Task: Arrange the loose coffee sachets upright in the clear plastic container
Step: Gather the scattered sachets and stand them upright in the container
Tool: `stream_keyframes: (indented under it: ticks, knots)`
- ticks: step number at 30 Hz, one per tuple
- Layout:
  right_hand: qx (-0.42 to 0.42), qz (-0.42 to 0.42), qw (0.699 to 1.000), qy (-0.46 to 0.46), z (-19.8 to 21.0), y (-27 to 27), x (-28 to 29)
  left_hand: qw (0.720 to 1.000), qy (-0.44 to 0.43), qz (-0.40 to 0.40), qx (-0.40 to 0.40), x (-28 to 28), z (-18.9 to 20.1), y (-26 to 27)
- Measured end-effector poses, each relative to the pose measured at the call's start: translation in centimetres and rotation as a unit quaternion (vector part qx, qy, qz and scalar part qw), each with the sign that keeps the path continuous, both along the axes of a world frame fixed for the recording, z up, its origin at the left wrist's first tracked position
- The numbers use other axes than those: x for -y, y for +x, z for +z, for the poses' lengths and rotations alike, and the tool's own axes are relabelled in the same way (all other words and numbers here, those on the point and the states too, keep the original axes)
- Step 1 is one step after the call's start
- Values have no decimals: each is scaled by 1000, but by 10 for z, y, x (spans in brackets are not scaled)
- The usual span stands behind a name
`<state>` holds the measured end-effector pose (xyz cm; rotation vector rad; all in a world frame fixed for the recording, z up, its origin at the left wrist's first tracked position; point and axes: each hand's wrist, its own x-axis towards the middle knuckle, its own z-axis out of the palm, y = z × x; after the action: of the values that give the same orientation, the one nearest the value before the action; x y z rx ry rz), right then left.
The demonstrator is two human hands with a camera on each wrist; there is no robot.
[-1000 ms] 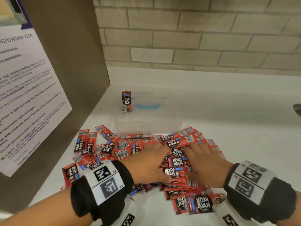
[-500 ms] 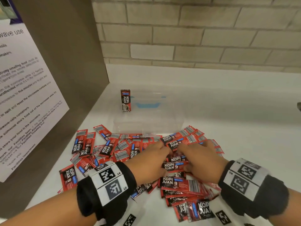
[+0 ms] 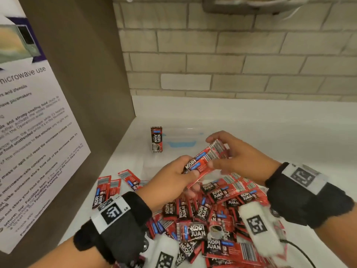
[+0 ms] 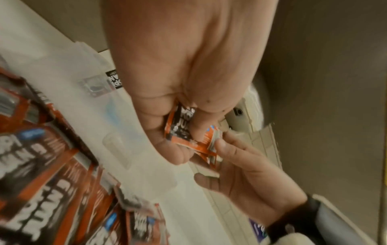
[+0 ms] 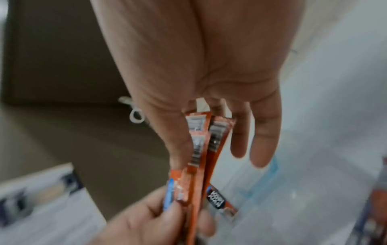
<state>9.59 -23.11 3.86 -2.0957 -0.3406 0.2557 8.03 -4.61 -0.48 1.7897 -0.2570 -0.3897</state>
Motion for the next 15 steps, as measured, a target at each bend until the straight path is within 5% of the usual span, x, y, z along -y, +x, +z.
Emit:
stream_keyframes:
  ticks: [3, 9, 15]
  knots:
    - [-79, -12, 988, 130, -3, 5, -18, 1000, 7, -3, 11, -8, 3, 10]
    - [16, 23, 998, 50, 9, 21, -38, 981, 147, -58, 117, -28, 10, 26]
    - [59, 41, 997, 18, 33, 46, -49, 962, 194, -38, 186, -30, 27, 50]
